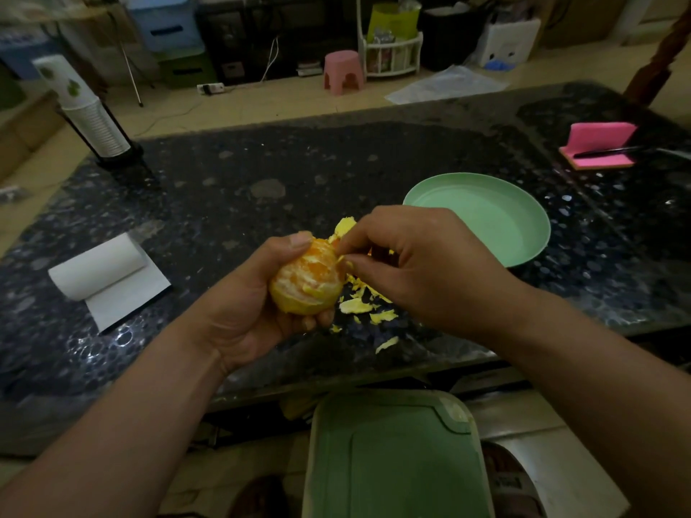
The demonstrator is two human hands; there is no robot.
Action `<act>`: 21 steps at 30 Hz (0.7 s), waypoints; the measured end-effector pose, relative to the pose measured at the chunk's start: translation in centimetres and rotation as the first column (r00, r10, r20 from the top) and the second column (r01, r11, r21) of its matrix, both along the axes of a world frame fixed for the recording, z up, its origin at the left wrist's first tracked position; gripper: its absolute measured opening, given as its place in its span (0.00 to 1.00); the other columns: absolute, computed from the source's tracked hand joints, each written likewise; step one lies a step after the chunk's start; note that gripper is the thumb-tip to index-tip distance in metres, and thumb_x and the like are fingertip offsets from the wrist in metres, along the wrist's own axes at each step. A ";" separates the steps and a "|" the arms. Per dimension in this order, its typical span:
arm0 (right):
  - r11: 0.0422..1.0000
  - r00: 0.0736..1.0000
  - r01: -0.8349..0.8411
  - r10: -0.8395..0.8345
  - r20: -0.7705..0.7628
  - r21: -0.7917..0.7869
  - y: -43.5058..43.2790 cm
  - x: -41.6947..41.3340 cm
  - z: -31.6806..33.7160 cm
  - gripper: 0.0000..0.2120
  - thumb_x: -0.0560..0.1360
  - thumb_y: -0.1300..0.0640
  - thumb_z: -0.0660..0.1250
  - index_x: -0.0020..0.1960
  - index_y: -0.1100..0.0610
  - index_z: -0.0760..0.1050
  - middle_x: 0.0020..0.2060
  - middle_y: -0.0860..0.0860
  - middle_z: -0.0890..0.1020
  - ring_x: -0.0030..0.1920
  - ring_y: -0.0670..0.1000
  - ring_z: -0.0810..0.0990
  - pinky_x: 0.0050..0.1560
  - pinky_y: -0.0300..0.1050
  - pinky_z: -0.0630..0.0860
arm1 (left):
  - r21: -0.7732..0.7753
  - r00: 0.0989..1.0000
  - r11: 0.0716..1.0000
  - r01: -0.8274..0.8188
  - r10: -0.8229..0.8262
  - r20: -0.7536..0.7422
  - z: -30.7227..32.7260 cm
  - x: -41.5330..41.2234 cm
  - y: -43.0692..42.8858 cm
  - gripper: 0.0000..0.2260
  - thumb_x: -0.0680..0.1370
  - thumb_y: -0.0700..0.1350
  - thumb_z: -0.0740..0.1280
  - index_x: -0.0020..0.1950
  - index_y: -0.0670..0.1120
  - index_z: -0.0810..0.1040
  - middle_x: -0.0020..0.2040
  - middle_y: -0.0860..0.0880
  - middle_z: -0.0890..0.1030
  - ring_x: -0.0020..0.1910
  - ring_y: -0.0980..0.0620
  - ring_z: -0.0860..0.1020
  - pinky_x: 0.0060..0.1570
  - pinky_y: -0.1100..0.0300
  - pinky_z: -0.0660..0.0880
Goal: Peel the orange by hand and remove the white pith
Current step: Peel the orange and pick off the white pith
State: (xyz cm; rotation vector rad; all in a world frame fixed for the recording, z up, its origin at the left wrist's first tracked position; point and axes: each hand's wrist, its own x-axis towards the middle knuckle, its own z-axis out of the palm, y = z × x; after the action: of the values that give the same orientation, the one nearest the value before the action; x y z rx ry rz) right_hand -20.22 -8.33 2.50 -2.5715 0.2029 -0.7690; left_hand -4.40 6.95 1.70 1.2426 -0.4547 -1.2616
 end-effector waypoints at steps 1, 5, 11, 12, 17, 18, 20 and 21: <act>1.000 1.000 -0.001 0.001 -0.008 -0.025 0.0 0.0 0.0 0.04 0.79 0.54 0.73 0.53 0.50 0.85 0.42 0.40 0.80 0.40 0.41 0.75 0.41 0.40 0.75 | 0.012 1.000 1.000 0.000 0.000 0.009 0.0 0.0 0.0 0.22 0.70 0.57 0.74 0.54 0.41 0.84 0.42 0.39 0.83 0.31 0.43 0.81 0.24 0.60 0.76; 0.995 1.000 -0.009 0.007 -0.023 -0.104 0.3 0.2 -0.1 0.04 0.79 0.53 0.69 0.49 0.50 0.83 0.40 0.43 0.79 0.38 0.44 0.76 0.37 0.47 0.76 | 0.038 0.998 0.999 0.031 -0.034 0.059 -0.2 0.0 0.0 0.16 0.70 0.56 0.74 0.48 0.45 0.87 0.42 0.40 0.83 0.31 0.44 0.81 0.25 0.59 0.76; 0.989 0.999 -0.024 0.020 -0.028 -0.144 0.6 0.3 -0.1 0.01 0.76 0.55 0.70 0.47 0.52 0.80 0.39 0.43 0.77 0.37 0.46 0.74 0.36 0.48 0.73 | 0.050 0.995 0.996 0.069 -0.073 0.072 -0.3 -0.3 0.1 0.14 0.71 0.56 0.73 0.47 0.47 0.88 0.41 0.42 0.83 0.32 0.45 0.81 0.26 0.60 0.77; 0.990 0.999 -0.025 0.022 -0.024 -0.142 0.5 0.3 -0.1 0.00 0.76 0.56 0.71 0.46 0.52 0.80 0.39 0.43 0.76 0.38 0.46 0.74 0.35 0.47 0.73 | 0.049 0.994 0.996 0.078 -0.082 0.073 -0.2 -0.3 0.1 0.13 0.71 0.56 0.72 0.47 0.48 0.89 0.41 0.42 0.83 0.32 0.45 0.81 0.26 0.60 0.77; 0.994 1.000 -0.015 0.017 0.020 -0.107 0.5 0.4 -0.4 0.02 0.75 0.57 0.71 0.45 0.52 0.79 0.38 0.42 0.75 0.37 0.45 0.72 0.35 0.43 0.70 | 0.028 0.993 0.994 0.103 -0.104 0.063 -0.2 -0.2 0.2 0.19 0.66 0.59 0.74 0.49 0.47 0.88 0.42 0.41 0.83 0.33 0.44 0.81 0.27 0.59 0.77; 0.996 1.000 -0.007 0.009 0.028 -0.089 0.5 0.5 -0.5 0.03 0.75 0.57 0.71 0.45 0.51 0.79 0.37 0.42 0.74 0.37 0.44 0.71 0.35 0.42 0.70 | 0.020 0.993 0.994 0.104 -0.105 0.057 -0.2 -0.2 0.2 0.19 0.67 0.58 0.74 0.49 0.46 0.88 0.42 0.41 0.83 0.33 0.44 0.81 0.27 0.59 0.77; 0.999 0.999 0.015 -0.013 0.043 -0.036 0.5 0.6 -0.6 0.04 0.75 0.58 0.72 0.44 0.51 0.78 0.37 0.42 0.75 0.36 0.45 0.72 0.35 0.40 0.70 | 0.002 0.992 0.993 0.121 -0.121 0.044 -0.1 -0.1 0.3 0.20 0.67 0.57 0.76 0.52 0.44 0.87 0.42 0.40 0.82 0.33 0.44 0.81 0.26 0.59 0.77; 1.000 0.999 0.026 -0.026 0.048 -0.004 0.3 0.6 -0.7 0.04 0.75 0.58 0.72 0.44 0.51 0.78 0.37 0.42 0.76 0.36 0.45 0.73 0.36 0.39 0.70 | -0.014 0.990 0.990 0.138 -0.137 0.035 -0.1 -0.1 0.4 0.22 0.66 0.57 0.79 0.53 0.44 0.86 0.43 0.39 0.82 0.33 0.43 0.81 0.26 0.59 0.77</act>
State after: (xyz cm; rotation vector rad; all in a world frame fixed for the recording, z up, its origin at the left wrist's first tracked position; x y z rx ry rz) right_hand -19.64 -8.02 1.83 -2.5566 0.2198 -0.8409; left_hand -4.50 7.31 1.59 1.2376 -0.5822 -1.3517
